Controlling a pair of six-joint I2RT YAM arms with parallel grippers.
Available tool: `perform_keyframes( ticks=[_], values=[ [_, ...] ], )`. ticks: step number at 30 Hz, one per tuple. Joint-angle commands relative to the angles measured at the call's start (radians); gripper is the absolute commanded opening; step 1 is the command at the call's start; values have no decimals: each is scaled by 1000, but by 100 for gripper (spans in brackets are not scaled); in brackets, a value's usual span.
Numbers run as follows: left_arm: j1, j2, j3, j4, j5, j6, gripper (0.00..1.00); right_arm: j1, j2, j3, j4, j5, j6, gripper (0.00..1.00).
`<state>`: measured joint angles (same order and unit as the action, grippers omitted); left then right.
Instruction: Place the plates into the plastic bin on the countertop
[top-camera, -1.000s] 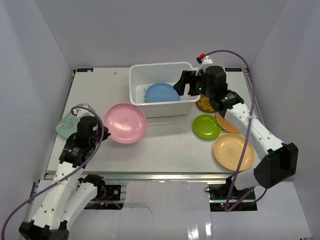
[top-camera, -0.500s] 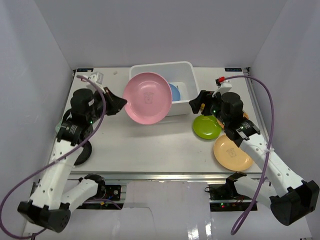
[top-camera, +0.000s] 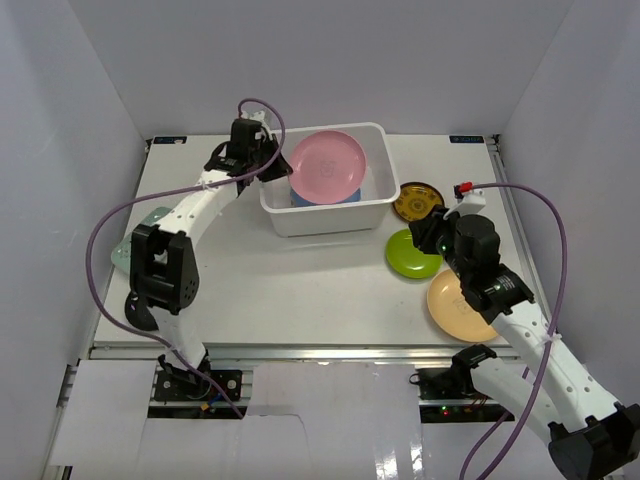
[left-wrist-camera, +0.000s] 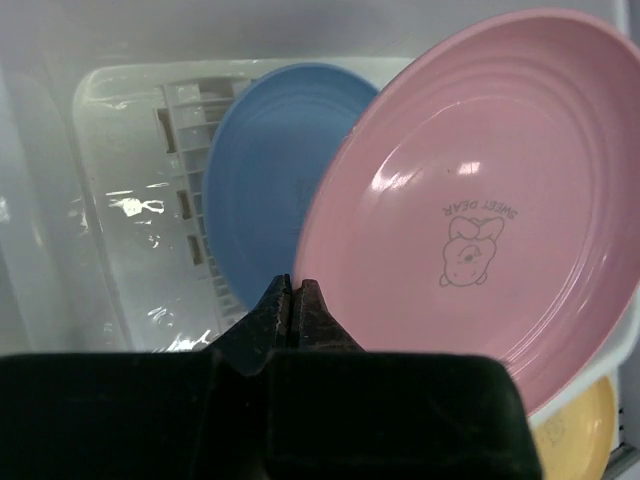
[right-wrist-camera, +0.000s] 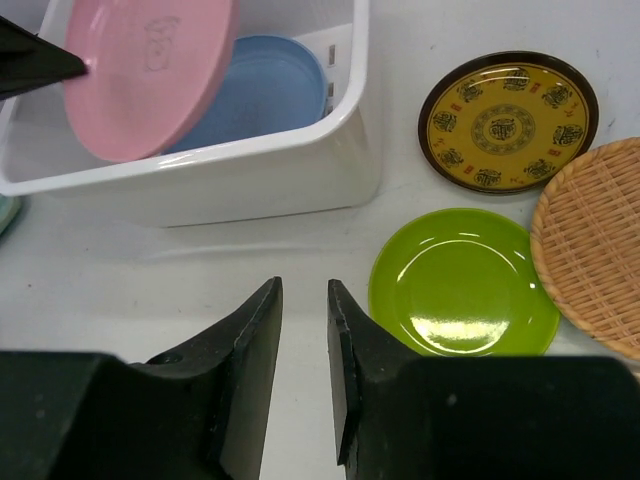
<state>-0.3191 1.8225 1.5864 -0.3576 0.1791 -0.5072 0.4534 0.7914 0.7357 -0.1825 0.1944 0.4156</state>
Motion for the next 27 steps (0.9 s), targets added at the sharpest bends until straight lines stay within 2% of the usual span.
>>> perform_keyframes(
  ticks=[1, 4, 5, 8, 9, 11, 12, 13, 18, 20, 21, 25, 27],
  values=[
    [-29, 24, 113, -41, -21, 44, 0, -2, -29, -7, 0, 39, -12, 32],
    [-41, 60, 130, -64, -41, 68, 3, -4, -21, -2, -26, 97, -23, 34],
    [-43, 66, 130, -72, -47, 79, 16, -4, -17, -7, -31, 117, -32, 34],
    [-44, 83, 127, -89, -70, 91, 42, -7, 22, -13, -49, 227, -46, 35],
    [-44, 84, 124, -89, -69, 96, 64, -12, 41, -15, -54, 249, -43, 35],
    [-44, 80, 136, -99, -53, 105, 82, -18, 52, -28, -51, 247, -23, 37],
    [-44, 74, 147, -103, -43, 113, 93, -22, 63, -32, -46, 238, -11, 39],
    [-44, 64, 164, -103, -12, 111, 98, -24, 71, -38, -34, 234, -11, 40],
    [-51, -84, 207, -46, 82, 98, 98, -42, 149, -61, -2, 126, 6, 42],
    [-57, -153, 183, -3, 102, 96, 98, -44, 163, -88, 38, 80, 6, 47],
    [-61, -236, 158, 15, 103, 95, 98, -44, 173, -125, 52, 41, 6, 49],
    [-70, -455, -50, 86, 125, 52, 98, -42, 187, -188, 78, -38, 25, 55],
    [-104, -576, -240, 115, 154, 7, 98, -42, 160, -200, 86, -13, 38, 57]
  ],
)
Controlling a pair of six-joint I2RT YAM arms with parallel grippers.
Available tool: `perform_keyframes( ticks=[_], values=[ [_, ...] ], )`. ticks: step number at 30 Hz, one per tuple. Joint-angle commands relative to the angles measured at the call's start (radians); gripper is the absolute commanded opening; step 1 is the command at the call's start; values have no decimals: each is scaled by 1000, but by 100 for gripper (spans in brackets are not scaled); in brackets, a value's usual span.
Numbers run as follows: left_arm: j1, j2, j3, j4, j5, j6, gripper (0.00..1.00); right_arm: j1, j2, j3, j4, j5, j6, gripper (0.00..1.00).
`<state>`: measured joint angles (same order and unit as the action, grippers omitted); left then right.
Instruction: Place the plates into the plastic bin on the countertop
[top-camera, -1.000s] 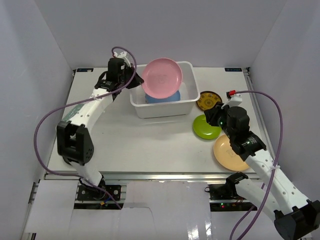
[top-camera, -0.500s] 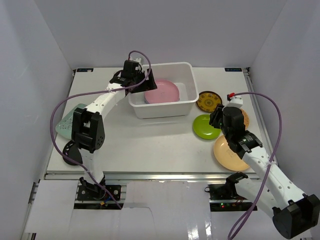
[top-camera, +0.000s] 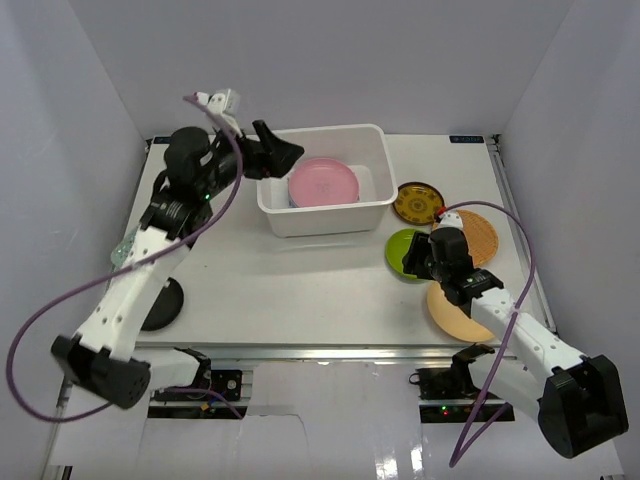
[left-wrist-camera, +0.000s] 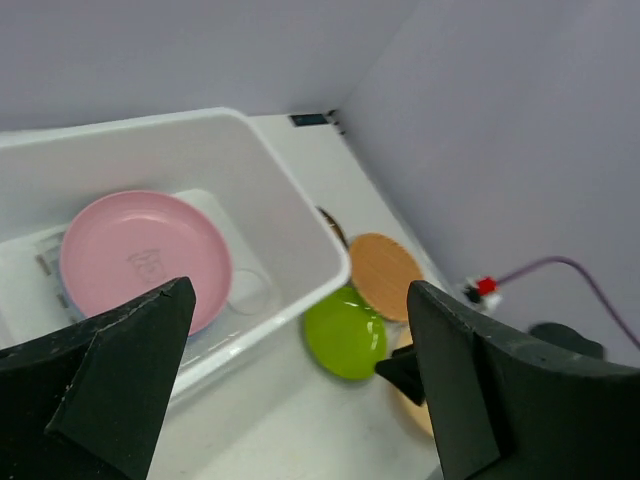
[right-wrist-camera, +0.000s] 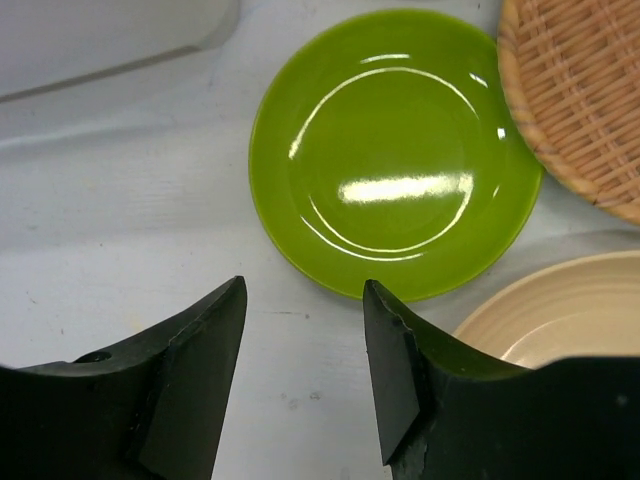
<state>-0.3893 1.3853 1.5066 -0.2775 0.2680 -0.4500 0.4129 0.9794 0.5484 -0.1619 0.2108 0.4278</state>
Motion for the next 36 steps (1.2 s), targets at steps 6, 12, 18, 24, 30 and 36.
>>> perform_keyframes(
  ticks=[6, 12, 18, 24, 30, 36],
  values=[
    [-268, -295, -520, 52, -50, -183, 96, -3, -175, 181, -34, 113, -12, 56],
    [-604, -165, -551, 173, -322, -282, 97, -3, -262, 468, -85, 194, -83, 57],
    [-773, 243, -332, 185, -446, -306, 97, -3, -309, 521, -84, 36, -43, 57],
    [-822, 561, -91, 189, -486, -328, 97, -3, -340, 527, -156, 27, -63, 57],
    [-835, 747, 92, 110, -543, -334, 89, -3, -378, 495, -163, -13, -64, 57],
    [-850, 854, 182, 60, -576, -325, 70, -2, -375, 452, -159, -68, -63, 57]
  ],
)
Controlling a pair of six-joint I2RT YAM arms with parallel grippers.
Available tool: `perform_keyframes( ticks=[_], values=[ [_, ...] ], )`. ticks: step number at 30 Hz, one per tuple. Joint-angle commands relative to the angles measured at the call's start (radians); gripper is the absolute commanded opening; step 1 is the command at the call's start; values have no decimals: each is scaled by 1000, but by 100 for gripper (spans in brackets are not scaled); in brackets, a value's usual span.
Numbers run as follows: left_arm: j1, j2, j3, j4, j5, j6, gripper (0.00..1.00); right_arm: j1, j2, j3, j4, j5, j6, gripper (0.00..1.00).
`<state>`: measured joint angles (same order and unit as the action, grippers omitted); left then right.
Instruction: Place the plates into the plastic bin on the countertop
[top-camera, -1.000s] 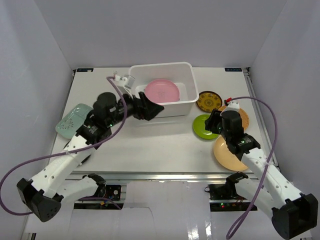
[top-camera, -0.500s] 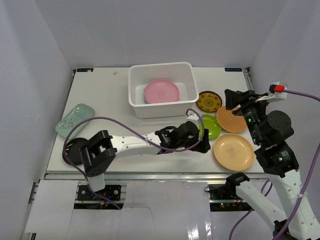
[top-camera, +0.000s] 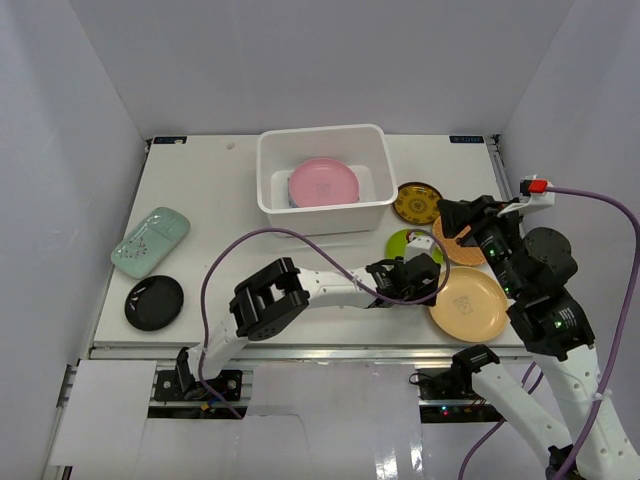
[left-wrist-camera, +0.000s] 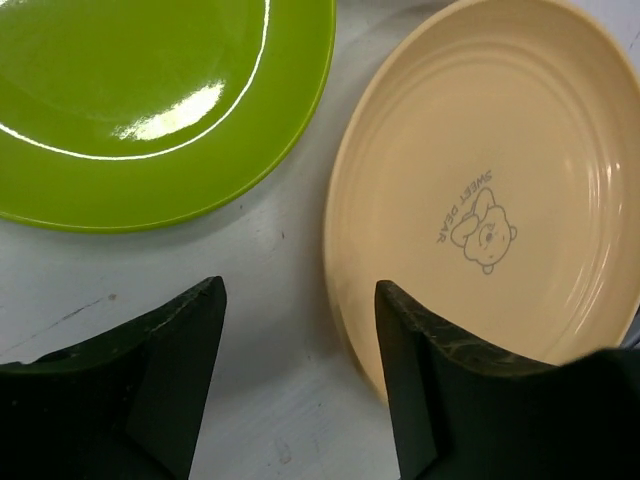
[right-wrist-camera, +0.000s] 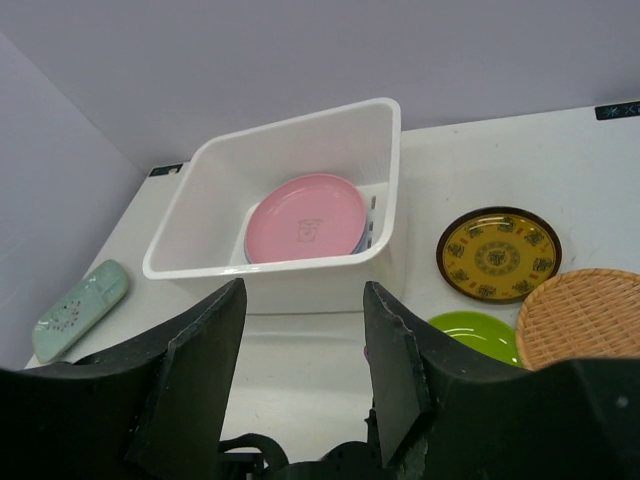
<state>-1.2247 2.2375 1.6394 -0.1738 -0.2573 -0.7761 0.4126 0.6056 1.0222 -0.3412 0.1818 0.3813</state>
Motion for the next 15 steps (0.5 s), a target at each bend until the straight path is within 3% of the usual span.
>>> perform_keyframes(
  ticks=[1, 6, 7, 13, 15],
  values=[
    [-18, 16, 56, -46, -56, 1, 68, -3, -3, -27, 27, -48, -16, 57],
    [-38, 43, 74, -76, -83, 18, 49, -3, -9, -47, 48, -58, -12, 57],
    [-42, 45, 74, -81, -95, 23, 38, -3, -7, -45, 48, -61, -12, 57],
    [-64, -15, 28, -122, -157, 60, 0, -3, -17, -57, 62, -70, -5, 57],
    [-67, -92, -30, -115, -160, 63, 0, -1, -21, -56, 57, -68, -4, 57]
  ],
)
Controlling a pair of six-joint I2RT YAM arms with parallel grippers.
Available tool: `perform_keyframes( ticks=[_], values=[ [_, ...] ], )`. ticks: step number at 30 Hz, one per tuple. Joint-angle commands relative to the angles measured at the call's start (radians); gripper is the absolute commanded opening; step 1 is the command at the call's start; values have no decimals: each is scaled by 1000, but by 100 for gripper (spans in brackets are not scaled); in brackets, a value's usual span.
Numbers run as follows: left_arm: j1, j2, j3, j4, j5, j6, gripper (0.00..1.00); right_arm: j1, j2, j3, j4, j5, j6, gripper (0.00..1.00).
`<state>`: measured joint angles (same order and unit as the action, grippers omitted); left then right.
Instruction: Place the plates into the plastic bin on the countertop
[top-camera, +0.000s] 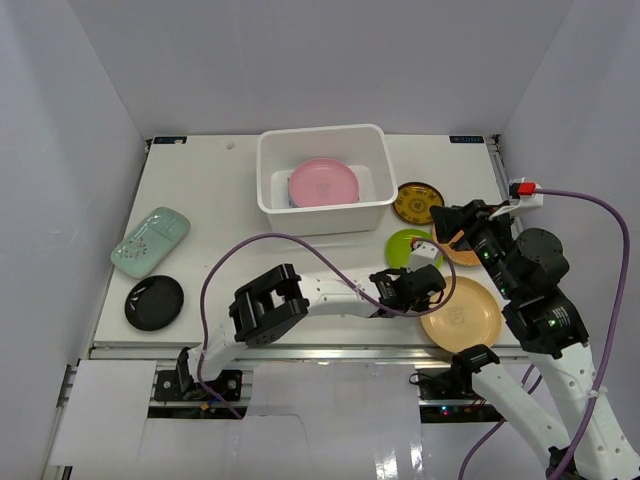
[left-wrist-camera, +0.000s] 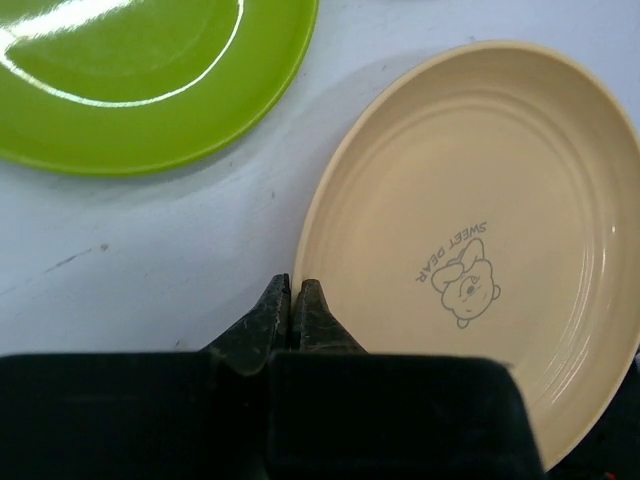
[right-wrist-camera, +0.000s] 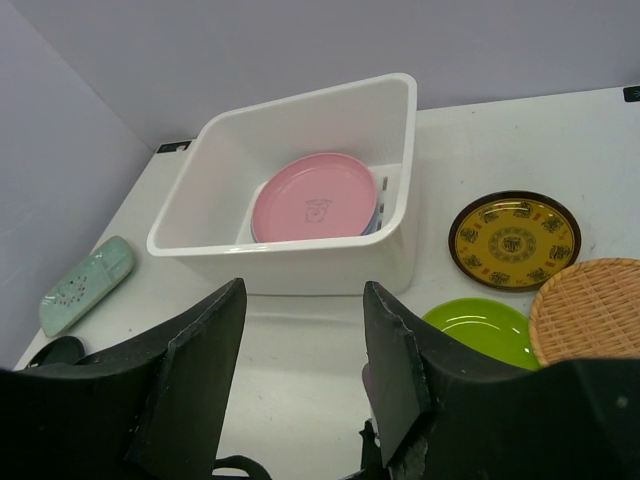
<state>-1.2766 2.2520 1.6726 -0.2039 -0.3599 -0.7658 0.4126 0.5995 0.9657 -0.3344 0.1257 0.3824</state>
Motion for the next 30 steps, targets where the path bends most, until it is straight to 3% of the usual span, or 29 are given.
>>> perform_keyframes(
  ticks=[1, 6, 9, 12, 16, 19, 24, 30],
  values=[
    [-17, -141, -88, -74, -60, 62, 0, -3, -17, 2, 51, -8, -7, 57],
    [-17, -432, -328, 61, -155, 203, 0, -3, -27, 18, 43, 6, -10, 58],
    [6, -638, -398, 77, -220, 236, 0, -3, -38, 16, 46, 22, -11, 58],
    [100, -807, -456, 63, -209, 234, 0, -3, -44, 4, 51, 64, -7, 58],
    [380, -927, -465, 46, -99, 209, 0, -3, -38, -27, 58, 175, 9, 57],
    [533, -908, -365, 41, -56, 250, 0, -3, -32, -56, 81, 186, 26, 56],
    [715, -647, -131, -107, 41, 283, 0, -3, 8, -91, 92, 135, 44, 56],
    [795, -467, -13, -173, 108, 272, 0, -3, 48, -185, 103, 297, 53, 56]
  ],
)
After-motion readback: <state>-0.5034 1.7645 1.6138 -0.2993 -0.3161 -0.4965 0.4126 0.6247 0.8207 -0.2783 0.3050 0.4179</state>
